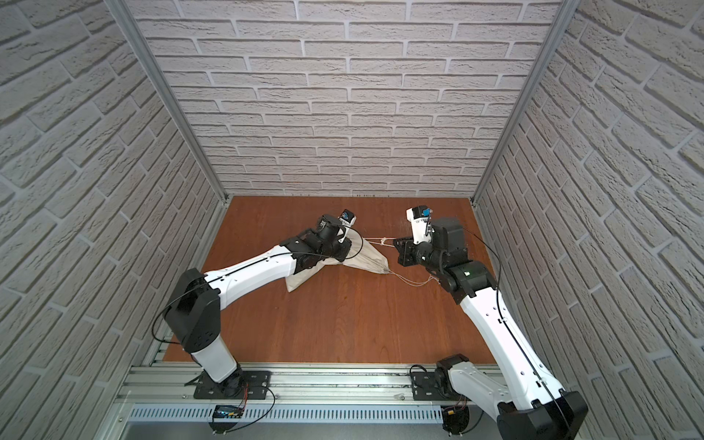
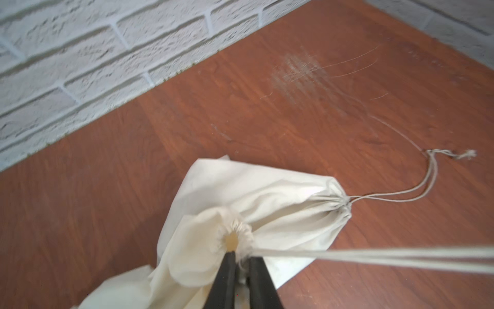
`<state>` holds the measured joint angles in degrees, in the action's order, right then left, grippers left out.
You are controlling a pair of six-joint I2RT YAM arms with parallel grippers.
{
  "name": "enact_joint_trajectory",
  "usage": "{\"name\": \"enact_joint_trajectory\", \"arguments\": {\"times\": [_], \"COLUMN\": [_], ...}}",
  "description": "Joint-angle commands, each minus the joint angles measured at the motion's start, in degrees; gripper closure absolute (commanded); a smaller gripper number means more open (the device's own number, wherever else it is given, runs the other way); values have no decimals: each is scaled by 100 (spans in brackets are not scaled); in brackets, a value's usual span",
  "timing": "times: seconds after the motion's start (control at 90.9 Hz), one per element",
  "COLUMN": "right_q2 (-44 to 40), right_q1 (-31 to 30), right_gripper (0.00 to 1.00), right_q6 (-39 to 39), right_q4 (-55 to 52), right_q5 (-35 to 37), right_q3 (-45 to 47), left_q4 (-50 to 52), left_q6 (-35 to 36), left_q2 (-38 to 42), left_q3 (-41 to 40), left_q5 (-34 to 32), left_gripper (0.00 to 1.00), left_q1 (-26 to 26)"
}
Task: Close the soil bag
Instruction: Frap the soil bag at the center of the board.
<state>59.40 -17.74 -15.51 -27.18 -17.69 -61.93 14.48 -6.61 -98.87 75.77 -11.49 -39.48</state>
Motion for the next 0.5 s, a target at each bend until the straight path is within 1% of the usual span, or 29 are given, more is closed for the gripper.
{"name": "enact_joint_trajectory", "arguments": {"times": [0.0, 0.044, 0.099, 0.187, 0.253, 0.352, 0.418, 0.484], "right_q2": [-256, -131, 52, 220, 213, 198, 245, 301], "right_q1": [173, 170, 171, 157, 148, 148, 148, 140], "right_gripper": [97, 97, 97, 97, 97, 97, 97, 97], "right_q6": [-102, -131, -202, -339, -352, -256, -234, -246], "right_q4": [1107, 1208, 1308, 1318, 1331, 1176, 1108, 1063], "right_q5": [131, 12, -99, -180, -127, 57, 73, 73], "right_q3": [-244, -241, -250, -261, -195, -203, -221, -231], "left_q4": [2514, 2542, 2444, 2028, 1747, 1458, 1178, 906], "left_q6": [-1249, -1419, -1470, -1131, -812, -434, -166, 78], "left_q2": [-415, -344, -180, 169, 454, 752, 940, 1140], "left_q3": [-526, -594, -698, -870, -887, -704, -632, -601], "left_q5": [-2414, -2400, -2268, -1922, -1758, -1469, -1294, -848], "left_gripper": [83, 82, 82, 78, 70, 61, 51, 43], "left_q1": [893, 933, 949, 757, 499, 185, 22, -72]}}
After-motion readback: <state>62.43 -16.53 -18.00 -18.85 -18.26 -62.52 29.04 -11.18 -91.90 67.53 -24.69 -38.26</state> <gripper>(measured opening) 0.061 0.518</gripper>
